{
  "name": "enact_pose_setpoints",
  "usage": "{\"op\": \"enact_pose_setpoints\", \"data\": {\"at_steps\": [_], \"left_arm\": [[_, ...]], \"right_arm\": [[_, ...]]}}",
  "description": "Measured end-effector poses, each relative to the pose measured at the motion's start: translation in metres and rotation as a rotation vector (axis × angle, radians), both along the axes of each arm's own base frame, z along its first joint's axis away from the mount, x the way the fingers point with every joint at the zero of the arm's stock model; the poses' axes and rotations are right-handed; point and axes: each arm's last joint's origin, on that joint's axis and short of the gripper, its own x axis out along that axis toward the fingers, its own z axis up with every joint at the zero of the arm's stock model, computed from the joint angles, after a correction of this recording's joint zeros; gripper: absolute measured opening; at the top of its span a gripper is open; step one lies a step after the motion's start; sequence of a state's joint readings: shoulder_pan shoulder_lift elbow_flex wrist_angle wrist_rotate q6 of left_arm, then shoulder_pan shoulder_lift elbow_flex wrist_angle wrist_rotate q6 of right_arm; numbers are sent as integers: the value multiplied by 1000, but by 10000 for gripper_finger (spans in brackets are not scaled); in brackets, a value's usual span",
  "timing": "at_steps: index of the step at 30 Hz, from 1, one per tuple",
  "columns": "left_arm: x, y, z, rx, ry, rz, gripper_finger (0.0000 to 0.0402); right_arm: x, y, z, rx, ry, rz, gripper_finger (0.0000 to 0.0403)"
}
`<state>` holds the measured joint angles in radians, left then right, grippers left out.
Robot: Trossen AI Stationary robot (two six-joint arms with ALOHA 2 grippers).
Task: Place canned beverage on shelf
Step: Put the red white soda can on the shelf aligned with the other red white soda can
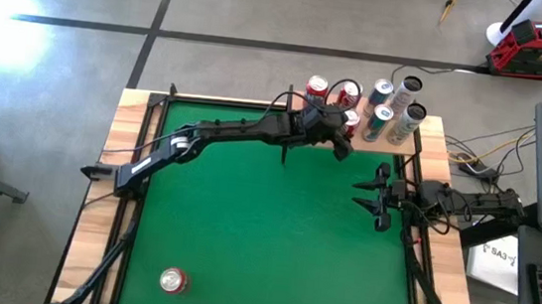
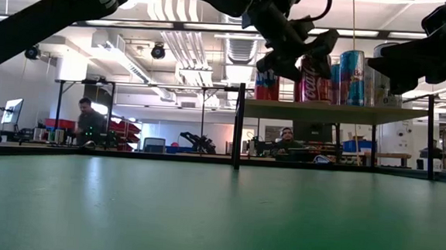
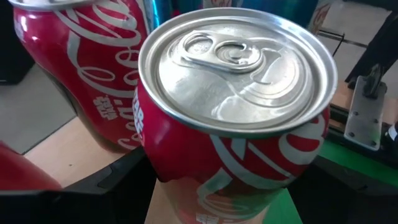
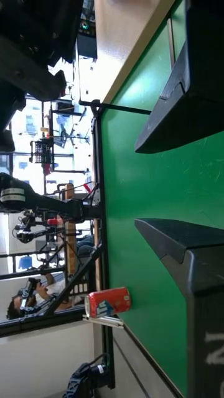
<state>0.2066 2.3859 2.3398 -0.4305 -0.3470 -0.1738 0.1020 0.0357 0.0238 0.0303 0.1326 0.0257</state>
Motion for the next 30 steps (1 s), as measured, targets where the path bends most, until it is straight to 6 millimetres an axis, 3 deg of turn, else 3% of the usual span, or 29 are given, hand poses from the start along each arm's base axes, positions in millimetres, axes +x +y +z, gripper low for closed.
{"op": "enact_pose_setpoints", "data": {"at_steps": [16, 30], "left_arm": [[-1, 5, -4, -22, -2, -6, 292], [-1, 5, -6, -62, -20, 25, 387]], "right_arm": [[0, 0, 0, 0, 0, 0, 173], [0, 0, 0, 0, 0, 0, 173]]}}
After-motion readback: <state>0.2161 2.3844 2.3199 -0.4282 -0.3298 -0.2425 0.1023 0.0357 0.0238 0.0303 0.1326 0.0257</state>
